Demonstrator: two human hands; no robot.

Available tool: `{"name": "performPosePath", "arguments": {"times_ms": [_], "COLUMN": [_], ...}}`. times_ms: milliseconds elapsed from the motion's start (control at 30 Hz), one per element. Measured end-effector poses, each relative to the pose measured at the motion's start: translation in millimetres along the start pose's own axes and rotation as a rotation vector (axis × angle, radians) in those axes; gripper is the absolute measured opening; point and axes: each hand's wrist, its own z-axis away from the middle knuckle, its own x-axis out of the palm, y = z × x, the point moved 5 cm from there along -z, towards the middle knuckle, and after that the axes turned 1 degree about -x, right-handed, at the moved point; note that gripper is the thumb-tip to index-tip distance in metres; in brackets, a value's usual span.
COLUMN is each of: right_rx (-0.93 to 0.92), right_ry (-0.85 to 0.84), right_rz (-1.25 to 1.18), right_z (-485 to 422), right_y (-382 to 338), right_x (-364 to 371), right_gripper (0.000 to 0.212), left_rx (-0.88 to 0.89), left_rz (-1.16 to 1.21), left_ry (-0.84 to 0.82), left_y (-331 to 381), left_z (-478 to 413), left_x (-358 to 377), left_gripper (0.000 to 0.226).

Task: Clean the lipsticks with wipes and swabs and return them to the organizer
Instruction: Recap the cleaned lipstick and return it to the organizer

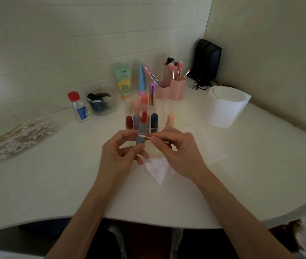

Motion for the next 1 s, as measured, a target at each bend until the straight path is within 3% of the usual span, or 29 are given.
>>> {"name": "performPosePath", "arguments": {"times_ms": [733, 867, 1000], "right_rx": [-0.02, -0.011, -0.011], "right_ry": [-0.006, -0.008, 0.003], "right_rz": [0.045, 0.045, 0.037], "right_z": [0.6, 0.9, 0.2], "right_y": [-1.3, -0.9, -0.3], "right_x": [2.1, 2.4, 0.9], "right_gripper": [0.016, 0.016, 0.017], "left_rx": [0.091, 0.121, 0.062], "left_rz": [-0.112, -0.154, -0.007], "left_ry": [-0.117, -0.073, -0.014], "left_y": [-3.8, 1.4, 2.8], "left_z": [-1.2, -0.5, -0.5], "left_x": [3.9, 1.8, -1.3], "left_gripper": [0.03, 0.028, 0.031]}}
